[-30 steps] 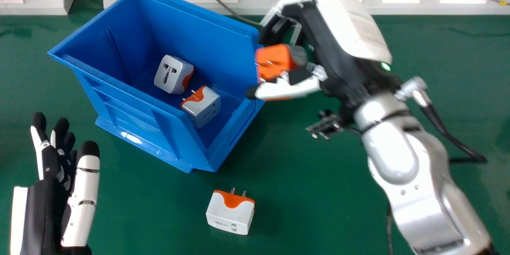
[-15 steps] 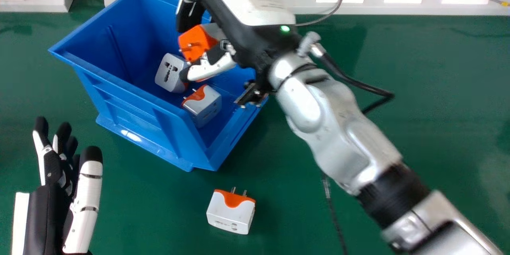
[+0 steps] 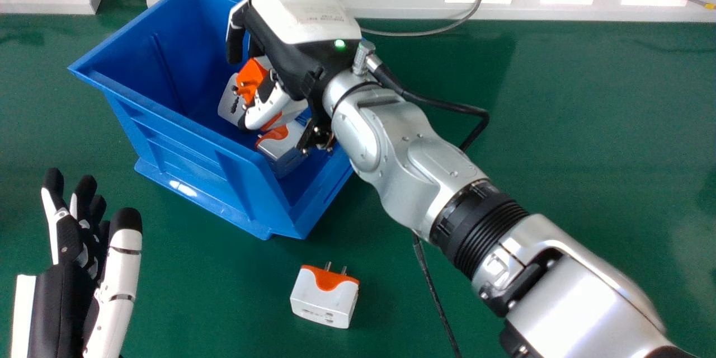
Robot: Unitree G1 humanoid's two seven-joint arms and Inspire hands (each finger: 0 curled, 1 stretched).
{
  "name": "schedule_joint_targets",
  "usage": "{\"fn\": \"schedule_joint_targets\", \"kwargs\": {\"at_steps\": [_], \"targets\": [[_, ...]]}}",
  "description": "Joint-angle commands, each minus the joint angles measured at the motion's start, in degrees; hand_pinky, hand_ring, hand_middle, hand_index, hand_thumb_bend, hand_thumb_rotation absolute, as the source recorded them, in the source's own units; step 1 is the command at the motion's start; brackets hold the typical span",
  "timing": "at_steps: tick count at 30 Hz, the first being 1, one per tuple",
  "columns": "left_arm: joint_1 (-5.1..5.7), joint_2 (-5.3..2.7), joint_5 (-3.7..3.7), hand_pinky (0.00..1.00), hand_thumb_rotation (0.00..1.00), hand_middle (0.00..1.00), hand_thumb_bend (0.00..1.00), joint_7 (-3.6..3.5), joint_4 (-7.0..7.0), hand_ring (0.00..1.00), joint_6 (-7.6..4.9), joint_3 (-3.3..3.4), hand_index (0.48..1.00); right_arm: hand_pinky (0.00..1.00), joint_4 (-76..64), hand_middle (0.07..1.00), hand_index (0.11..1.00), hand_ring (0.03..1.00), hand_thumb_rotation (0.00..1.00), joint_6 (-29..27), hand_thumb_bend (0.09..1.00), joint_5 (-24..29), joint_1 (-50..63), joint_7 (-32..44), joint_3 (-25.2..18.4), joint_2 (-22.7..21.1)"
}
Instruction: Pick all objects and put in blue box
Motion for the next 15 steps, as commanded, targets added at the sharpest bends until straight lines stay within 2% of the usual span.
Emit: {"fn": "schedule_joint_targets", "kwargs": {"at_steps": [1, 3, 4, 8, 10, 12, 14, 15], "targets": [[0.42, -0.3, 0.81, 1.0, 0.66, 1.0, 0.31, 0.5, -1.4, 1.0, -0.41, -0.29, 0.991, 0.23, 0.38, 0.484, 0.551, 0.369, 0.0, -1.77, 0.506, 0.46, -3.62, -2.52, -0.3, 0.94], [0.64, -0.44, 1.46, 1.0, 0.65, 1.0, 0.32, 0.8, -1.31, 1.0, -0.67, -0.44, 0.987, 0.24, 1.39, 0.493, 0.541, 0.373, 0.0, -2.78, 0.507, 0.57, -3.55, -3.82, -0.13, 1.13], [0.77, -0.51, 1.53, 1.0, 0.65, 1.0, 0.32, 0.92, -1.34, 1.0, -0.67, -0.56, 0.988, 0.24, 1.74, 0.498, 0.536, 0.377, 0.0, -3.45, 0.508, 1.24, -3.42, -3.92, -0.59, 1.28], [0.98, -0.62, 1.33, 1.0, 0.65, 1.0, 0.34, 0.75, -1.1, 1.0, -1.31, -0.89, 0.993, 0.3, 1.99, 0.521, 0.516, 0.4, 0.0, -3.61, 0.508, 4.57, -2.87, -1.29, -2.48, 1.95], [1.15, -0.72, 1.29, 1.0, 0.66, 1.0, 0.35, 0.64, -1.03, 1.0, -1.56, -1.06, 0.998, 0.34, 2.03, 0.496, 0.503, 0.458, 0.0, -2.59, 0.513, 5.38, -2.81, 0.19, -2.72, 2.18], [1.22, -0.8, 1.31, 1.0, 0.67, 1.0, 0.36, 0.58, -0.83, 1.0, -1.85, -1.2, 1.0, 0.38, 2.0, 0.565, 0.496, 0.509, 0.1, -1.46, 0.5, 5.75, -2.69, 0.77, -2.92, 2.39], [1.13, -1.04, 1.11, 1.0, 0.68, 1.0, 0.36, 0.62, -0.6, 1.0, -2.04, -1.31, 1.0, 0.42, 1.76, 0.628, 0.634, 0.55, 0.25, -1.19, 0.486, 5.9, -2.29, 0.37, -2.97, 2.36], [1.01, -1.12, 1.01, 1.0, 0.67, 1.0, 0.36, 0.6, -0.41, 1.0, -2.15, -1.33, 1.0, 0.44, 1.48, 0.655, 0.67, 0.57, 0.29, -1.43, 0.485, 5.85, -2.03, 0.24, -2.87, 2.12]]}}
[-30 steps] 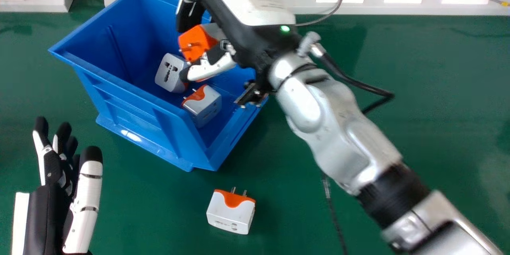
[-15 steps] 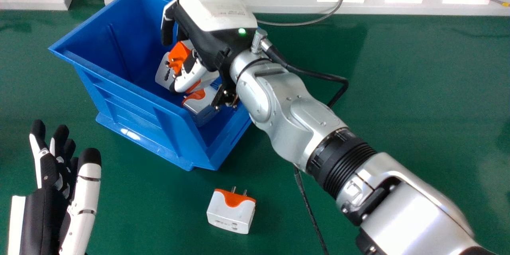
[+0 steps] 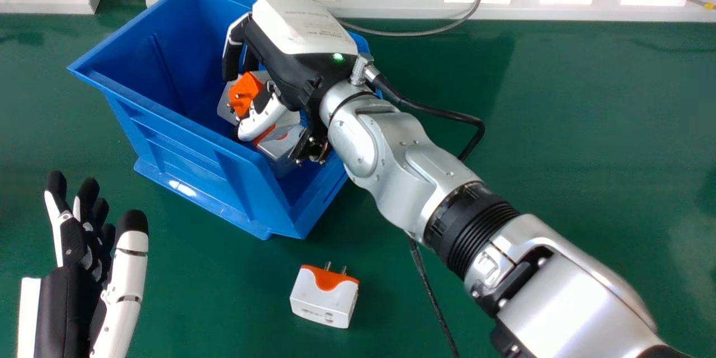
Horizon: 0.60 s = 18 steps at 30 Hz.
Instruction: Pick all objects and put in blue box
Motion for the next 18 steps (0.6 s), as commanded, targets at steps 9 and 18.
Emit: {"fn": "schedule_joint_targets", "kwargs": {"at_steps": [9, 18], "targets": [[-0.32, 0.06, 0.2, 1.0, 0.71, 1.0, 0.38, -0.13, -0.27, 1.0, -1.34, -0.45, 1.0, 0.59, -3.13, 0.841, 0.801, 0.757, 0.44, 1.08, 0.486, -0.4, -0.43, 0.78, 0.85, -1.09], [-0.77, -0.08, 0.78, 1.0, 0.71, 1.0, 0.35, 0.51, 0.04, 1.0, -1.68, -0.41, 1.0, 0.64, -5.59, 0.861, 0.807, 0.785, 0.44, 1.49, 0.479, -1.06, 1.37, 0.16, 1.69, -2.23]]}}
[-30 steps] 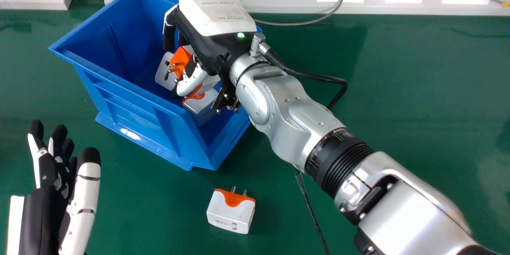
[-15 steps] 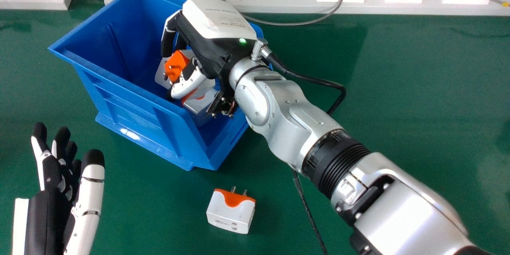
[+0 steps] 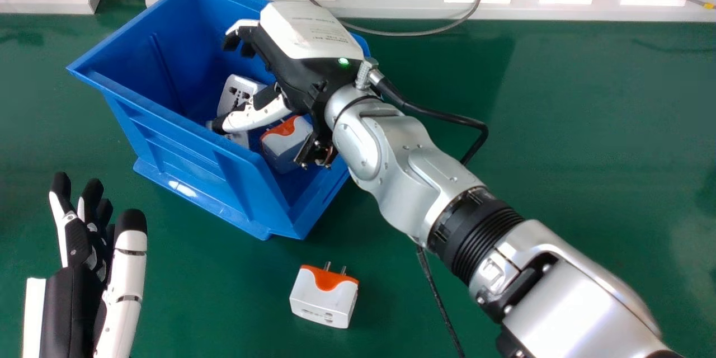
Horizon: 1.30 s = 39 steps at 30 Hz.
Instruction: Pick all objects and put in blue box
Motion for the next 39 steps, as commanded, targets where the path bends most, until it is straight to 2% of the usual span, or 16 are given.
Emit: {"fn": "schedule_joint_targets", "kwargs": {"at_steps": [1, 4, 7, 11, 13, 16, 19, 21, 23, 24, 27, 28, 30, 34, 36, 39], "targets": [[-0.2, 0.2, 0.12, 1.0, 0.7, 1.0, 0.35, -0.02, -0.1, 1.0, -1.67, 0.14, 1.0, 0.64, -2.39, 0.858, 0.805, 0.783, 0.44, -0.41, 0.477, -0.41, -0.16, -1.25, 0.22, -0.42], [-0.49, 0.54, -0.12, 1.0, 0.72, 1.0, 0.36, -0.37, 0.17, 1.0, -1.73, 0.31, 1.0, 0.62, -4.85, 0.842, 0.796, 0.772, 0.41, -0.84, 0.482, 0.25, 1.21, -1.79, -0.62, -1.02], [-0.67, 0.49, -0.2, 1.0, 0.72, 1.0, 0.33, -0.32, 0.11, 1.0, -1.56, 0.45, 1.0, 0.6, -9.46, 0.821, 0.786, 0.749, 0.4, -1.42, 0.482, 0.12, 3.99, -2.71, -1.02, -2.41], [-0.86, 0.58, 1.05, 1.0, 0.73, 1.0, 0.34, 0.31, -0.23, 1.0, -1.13, 0.65, 1.0, 0.58, -21.07, 0.806, 0.77, 0.733, 0.38, -1.82, 0.45, -0.64, 10.88, -3.16, -1.41, -5.67], [-0.96, 0.62, 1.02, 1.0, 0.73, 1.0, 0.33, 0.38, -0.53, 1.0, -0.66, 0.63, 1.0, 0.59, -28.62, 0.809, 0.772, 0.739, 0.35, -2.1, 0.462, -1.25, 15.49, -3.73, -1.82, -7.68], [-1.58, 0.73, 0.77, 1.0, 0.74, 1.0, 0.3, 0.32, -0.24, 1.0, -0.53, 0.82, 1.0, 0.58, -39.81, 0.799, 0.761, 0.74, 0.31, -1.95, 0.482, -2.35, 22.27, -3.82, -2.53, -10.53], [-2.14, 0.63, 0.73, 1.0, 0.73, 1.0, 0.28, 0.42, 0.02, 1.0, -0.46, 0.87, 1.0, 0.57, -51.52, 0.8, 0.764, 0.742, 0.33, -0.64, 0.473, -3.13, 29.29, -1.95, -3.34, -12.89], [-2.52, 0.41, 1.49, 1.0, 0.73, 1.0, 0.28, 0.94, 0.04, 1.0, -0.19, 0.84, 1.0, 0.58, -58.5, 0.805, 0.767, 0.75, 0.36, -0.18, 0.461, -3.63, 33.89, -0.89, -3.99, -14.21], [-2.82, 0.32, 2.73, 1.0, 0.74, 1.0, 0.28, 1.47, 0.05, 1.0, -0.16, 0.8, 1.0, 0.56, -65.39, 0.804, 0.77, 0.742, 0.39, 0.22, 0.457, -3.2, 39.41, 0.27, -5.03, -15.34], [-2.91, 0.34, 3.04, 1.0, 0.75, 1.0, 0.28, 1.55, 0.02, 1.0, -0.22, 0.72, 1.0, 0.56, -68.01, 0.805, 0.772, 0.74, 0.41, 0.17, 0.456, -2.99, 41.85, 0.79, -5.54, -15.94], [-2.85, 0.29, 2.54, 1.0, 0.76, 1.0, 0.27, 1.54, -0.58, 1.0, 0.6, 0.54, 1.0, 0.57, -73.91, 0.802, 0.78, 0.741, 0.48, -1.62, 0.457, -2.57, 49.86, 1.32, -7.32, -18.8], [-2.93, 0.33, 2.37, 1.0, 0.76, 1.0, 0.28, 1.51, -0.56, 1.0, 0.59, 0.58, 1.0, 0.58, -75.23, 0.804, 0.783, 0.746, 0.52, -2.22, 0.463, -2.57, 52.36, 1.27, -7.85, -19.69], [-2.98, 0.42, 2.48, 1.0, 0.77, 1.0, 0.28, 1.55, -0.39, 1.0, 0.27, 0.73, 1.0, 0.61, -76.91, 0.812, 0.792, 0.768, 0.56, -4.07, 0.479, -2.36, 57.55, 0.46, -8.86, -21.25], [-3.28, 0.48, 2.39, 1.0, 0.77, 1.0, 0.31, 1.64, 0.24, 1.0, -0.04, 1.04, 1.0, 0.6, -77.44, 0.804, 0.781, 0.758, 0.5, -8.36, 0.48, -3.77, 66.01, -2.68, -9.79, -23.37], [-3.45, 0.38, 2.32, 1.0, 0.76, 1.0, 0.27, 1.73, 0.39, 1.0, -0.09, 1.07, 1.0, 0.6, -76.97, 0.794, 0.77, 0.749, 0.46, -9.94, 0.487, -4.35, 69.47, -4.01, -9.86, -24.0], [-3.85, 0.54, 2.52, 1.0, 0.74, 1.0, 0.27, 1.74, 1.01, 1.0, -0.51, 1.21, 1.0, 0.62, -76.29, 0.808, 0.784, 0.769, 0.47, -11.17, 0.489, -4.46, 73.14, -3.75, -9.79, -24.72]]}}
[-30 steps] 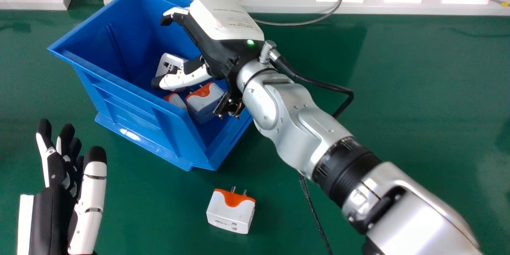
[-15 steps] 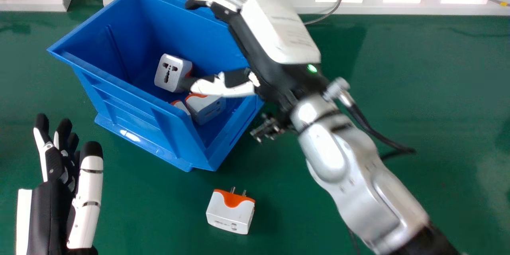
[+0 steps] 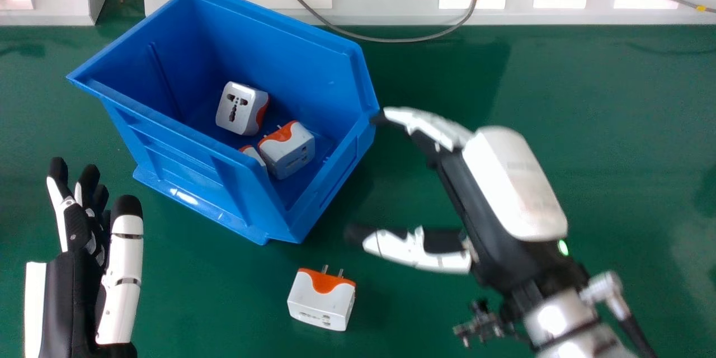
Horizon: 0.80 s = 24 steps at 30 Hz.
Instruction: Pick all objects and put in blue box
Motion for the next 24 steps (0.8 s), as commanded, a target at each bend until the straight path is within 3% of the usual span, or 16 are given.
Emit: {"fn": "schedule_joint_targets", "kwargs": {"at_steps": [1, 3, 6, 8, 13, 17, 20, 24], "targets": [[-0.42, 0.5, 0.17, 1.0, 0.74, 1.0, 0.28, 0.16, -0.08, 1.0, -1.44, 0.43, 1.0, 0.63, -0.6, 0.813, 0.793, 0.776, 0.49, -2.06, 0.492, -0.53, 1.76, -0.97, -0.2, -0.37], [-0.83, 0.61, -0.39, 1.0, 0.74, 1.0, 0.29, -0.2, 0.75, 1.0, -2.26, 0.57, 1.0, 0.63, 1.27, 0.814, 0.796, 0.775, 0.5, -3.46, 0.508, -1.88, 3.16, -2.26, 0.47, -0.77], [-1.01, 0.68, 0.2, 1.0, 0.74, 1.0, 0.28, -0.03, 1.3, 1.0, -2.68, 0.76, 1.0, 0.62, 4.26, 0.805, 0.78, 0.764, 0.52, -5.38, 0.521, -3.7, 4.17, -3.94, 1.54, -0.9], [-1.02, 0.75, -0.29, 1.0, 0.74, 1.0, 0.27, -0.34, 1.66, 1.0, -3.11, 0.83, 1.0, 0.62, 6.33, 0.796, 0.767, 0.756, 0.5, -6.31, 0.539, -4.41, 4.41, -4.64, 2.28, -0.73], [-1.28, 0.87, -0.51, 1.0, 0.74, 1.0, 0.27, -0.35, 2.65, 1.0, -4.65, 1.23, 0.996, 0.64, 9.62, 0.801, 0.77, 0.762, 0.5, -5.24, 0.565, -7.31, 3.81, -4.23, 4.02, 0.36], [-1.48, 0.89, -1.15, 1.0, 0.73, 1.0, 0.28, -0.51, 2.52, 1.0, -4.51, 1.38, 0.989, 0.65, 12.87, 0.811, 0.784, 0.769, 0.52, -3.99, 0.573, -9.37, 2.07, -3.92, 5.62, 1.61], [-1.26, 1.09, -1.09, 1.0, 0.73, 1.0, 0.29, -0.63, 1.9, 1.0, -3.94, 1.38, 0.993, 0.65, 15.5, 0.815, 0.791, 0.77, 0.54, -3.14, 0.589, -10.34, 0.41, -4.03, 6.47, 2.56], [-1.16, 0.98, -1.0, 1.0, 0.73, 1.0, 0.31, -0.46, 1.85, 1.0, -4.09, 1.46, 0.988, 0.64, 18.31, 0.816, 0.789, 0.775, 0.54, -1.96, 0.616, -11.38, -1.69, -4.22, 7.66, 3.33]]}}
